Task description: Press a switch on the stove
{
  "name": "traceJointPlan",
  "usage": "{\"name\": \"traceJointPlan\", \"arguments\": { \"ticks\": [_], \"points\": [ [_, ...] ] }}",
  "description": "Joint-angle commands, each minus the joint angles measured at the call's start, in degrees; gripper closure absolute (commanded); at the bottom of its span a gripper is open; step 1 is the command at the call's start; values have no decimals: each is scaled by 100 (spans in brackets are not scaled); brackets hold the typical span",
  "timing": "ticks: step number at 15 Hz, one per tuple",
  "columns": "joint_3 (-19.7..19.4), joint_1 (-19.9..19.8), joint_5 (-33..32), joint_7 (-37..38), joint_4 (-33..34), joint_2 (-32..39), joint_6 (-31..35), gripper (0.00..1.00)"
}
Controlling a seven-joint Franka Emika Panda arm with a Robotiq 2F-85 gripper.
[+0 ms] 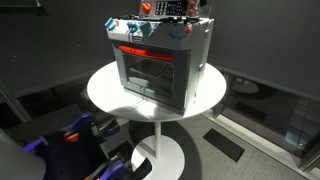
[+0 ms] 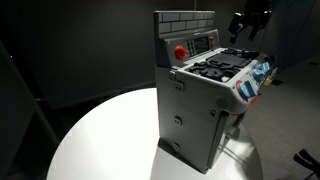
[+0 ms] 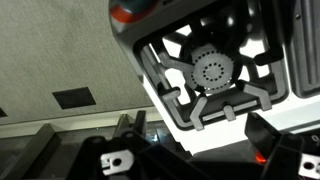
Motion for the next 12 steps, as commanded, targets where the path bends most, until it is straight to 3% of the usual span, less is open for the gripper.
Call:
{"name": "traceJointPlan", "arguments": {
  "ticks": [1, 12],
  "points": [
    [-16, 85, -153, 210, 585, 431, -99, 0],
    [-88, 305, -193, 218, 1392, 1045, -69, 0]
  ]
}}
